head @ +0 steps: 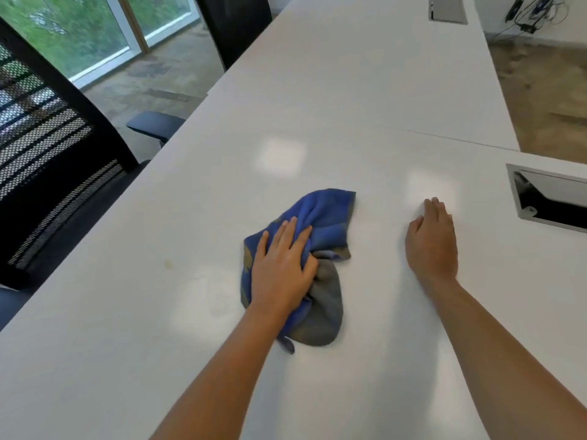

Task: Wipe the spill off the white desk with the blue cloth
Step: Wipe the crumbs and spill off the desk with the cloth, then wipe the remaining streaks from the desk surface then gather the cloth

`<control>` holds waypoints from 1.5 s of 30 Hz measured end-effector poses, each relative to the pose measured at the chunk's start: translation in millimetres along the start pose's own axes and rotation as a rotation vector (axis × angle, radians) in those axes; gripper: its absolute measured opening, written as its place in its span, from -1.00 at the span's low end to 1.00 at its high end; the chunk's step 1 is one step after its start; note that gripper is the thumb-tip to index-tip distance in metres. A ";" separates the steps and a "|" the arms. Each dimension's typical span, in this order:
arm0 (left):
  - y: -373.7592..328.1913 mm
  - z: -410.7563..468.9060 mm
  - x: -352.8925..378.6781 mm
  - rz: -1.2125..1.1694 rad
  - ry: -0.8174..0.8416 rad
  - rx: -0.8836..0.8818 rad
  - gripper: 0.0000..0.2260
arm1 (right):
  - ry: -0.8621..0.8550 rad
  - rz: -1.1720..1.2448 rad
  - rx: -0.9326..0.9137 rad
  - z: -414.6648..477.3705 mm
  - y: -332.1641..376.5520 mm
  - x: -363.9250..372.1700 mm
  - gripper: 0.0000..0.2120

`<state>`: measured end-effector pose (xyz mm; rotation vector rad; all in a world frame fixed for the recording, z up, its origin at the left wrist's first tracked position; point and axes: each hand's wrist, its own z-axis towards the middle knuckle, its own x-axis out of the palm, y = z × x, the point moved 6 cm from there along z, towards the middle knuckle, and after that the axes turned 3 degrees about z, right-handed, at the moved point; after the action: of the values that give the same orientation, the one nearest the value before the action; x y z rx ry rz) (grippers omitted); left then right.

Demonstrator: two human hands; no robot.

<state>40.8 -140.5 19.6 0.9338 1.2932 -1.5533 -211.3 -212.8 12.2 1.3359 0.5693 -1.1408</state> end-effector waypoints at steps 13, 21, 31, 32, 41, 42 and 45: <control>129.1 -80.7 -57.0 0.088 -0.213 -0.664 -0.58 | -0.013 -0.007 -0.020 -0.3 2.7 2.5 -0.58; 10.7 -56.5 -17.0 -0.232 -0.174 -0.391 -0.62 | -0.011 0.003 -0.008 -1.0 2.4 3.7 -0.57; -70.3 15.4 -74.0 -1.495 0.074 -0.103 -0.73 | 0.056 0.253 0.092 -1.4 -0.8 -13.2 -0.59; -69.9 19.2 -84.3 -1.473 0.023 -0.005 -0.68 | 0.049 0.316 0.102 -1.1 -1.7 -16.8 -0.60; -6.7 -14.2 -55.4 -1.096 0.235 0.042 -0.65 | 0.030 0.685 0.266 2.0 -13.2 -33.6 -0.66; 3.5 -15.0 -55.3 -1.026 0.237 0.021 -0.57 | 0.011 0.705 0.293 1.4 -9.4 -34.3 -0.67; 40.0 -9.4 -65.0 -0.746 0.038 -0.088 -0.47 | -0.016 0.764 0.331 -3.5 20.5 -36.7 -0.68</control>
<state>99.9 -123.5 65.7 0.4302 1.8466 -2.0064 -206.7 -201.3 52.4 1.6215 -0.1667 -0.6172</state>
